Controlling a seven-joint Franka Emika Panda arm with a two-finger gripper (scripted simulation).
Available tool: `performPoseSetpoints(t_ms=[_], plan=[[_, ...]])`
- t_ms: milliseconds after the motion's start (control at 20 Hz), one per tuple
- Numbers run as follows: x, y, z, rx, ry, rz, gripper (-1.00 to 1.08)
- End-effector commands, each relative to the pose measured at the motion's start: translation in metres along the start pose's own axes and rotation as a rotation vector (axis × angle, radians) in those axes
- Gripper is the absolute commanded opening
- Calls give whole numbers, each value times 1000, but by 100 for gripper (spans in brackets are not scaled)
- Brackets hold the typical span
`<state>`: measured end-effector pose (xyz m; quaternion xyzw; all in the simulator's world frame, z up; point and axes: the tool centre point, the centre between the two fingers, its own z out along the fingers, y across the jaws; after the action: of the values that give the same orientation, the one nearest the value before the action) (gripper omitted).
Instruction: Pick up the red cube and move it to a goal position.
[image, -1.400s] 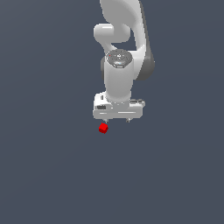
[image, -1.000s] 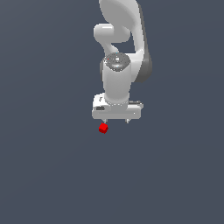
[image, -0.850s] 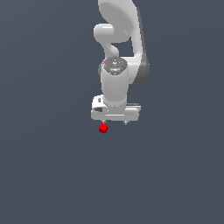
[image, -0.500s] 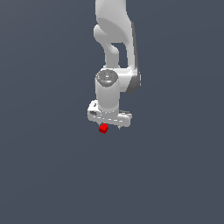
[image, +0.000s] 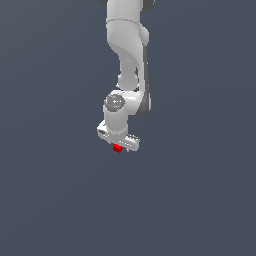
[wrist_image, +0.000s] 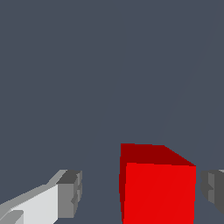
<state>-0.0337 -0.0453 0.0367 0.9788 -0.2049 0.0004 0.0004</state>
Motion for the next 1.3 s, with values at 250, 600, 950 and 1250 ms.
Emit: performPoseSetpoints(t_ms=[250,600,950,1250], plan=[[-4,8,17,0,-1,50,100],[-4,8,17,0,-1,50,-100],[-4,7,14,0,0,49,-100],[-3,4,-7,0,0,49,-100]])
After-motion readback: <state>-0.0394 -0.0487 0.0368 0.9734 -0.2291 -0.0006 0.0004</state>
